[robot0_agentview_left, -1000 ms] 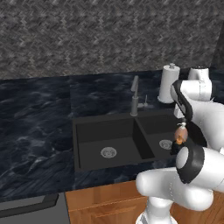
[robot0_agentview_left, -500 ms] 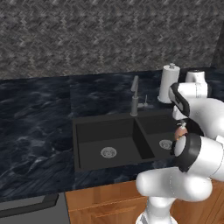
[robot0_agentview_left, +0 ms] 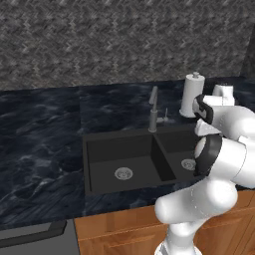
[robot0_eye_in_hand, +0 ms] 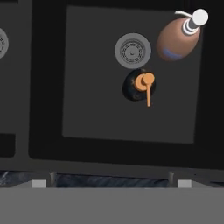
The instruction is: Pick up the soap dispenser and soap dispenser from the sink, and place them back in the cabinet, and close the cabinet doors.
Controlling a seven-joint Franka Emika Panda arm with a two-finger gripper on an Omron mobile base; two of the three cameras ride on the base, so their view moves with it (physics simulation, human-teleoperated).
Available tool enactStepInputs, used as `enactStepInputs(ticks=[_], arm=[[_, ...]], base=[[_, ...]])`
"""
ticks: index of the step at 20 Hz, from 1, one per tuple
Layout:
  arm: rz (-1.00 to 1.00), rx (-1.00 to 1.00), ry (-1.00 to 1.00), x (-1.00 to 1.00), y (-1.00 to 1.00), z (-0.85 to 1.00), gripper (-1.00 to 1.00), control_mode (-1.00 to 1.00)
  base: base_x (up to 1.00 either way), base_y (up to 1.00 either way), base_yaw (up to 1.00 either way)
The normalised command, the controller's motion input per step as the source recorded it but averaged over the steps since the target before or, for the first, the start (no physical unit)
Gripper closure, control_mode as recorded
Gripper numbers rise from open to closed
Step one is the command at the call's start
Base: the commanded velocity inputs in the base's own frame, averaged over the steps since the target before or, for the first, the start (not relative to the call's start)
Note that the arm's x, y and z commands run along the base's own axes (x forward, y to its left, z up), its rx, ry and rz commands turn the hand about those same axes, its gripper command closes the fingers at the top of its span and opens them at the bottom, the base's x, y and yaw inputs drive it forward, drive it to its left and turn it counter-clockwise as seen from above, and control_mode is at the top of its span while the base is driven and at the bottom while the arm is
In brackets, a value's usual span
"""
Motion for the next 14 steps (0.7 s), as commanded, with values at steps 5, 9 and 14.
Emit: enactStepInputs(ticks=[5, 9, 14], arm=[[0.00, 0.08, 0.00, 0.30, -0.22, -0.18, -1.00, -1.00], [0.00, 0.02, 0.00, 0.31, -0.21, -0.23, -1.00, -1.00], [0.00, 0.00, 0.00, 0.23, -0.16, -0.25, -1.00, -1.00]], base=[[0.00, 0.00, 0.00], [0.00, 0.00, 0.00], [0.00, 0.00, 0.00]])
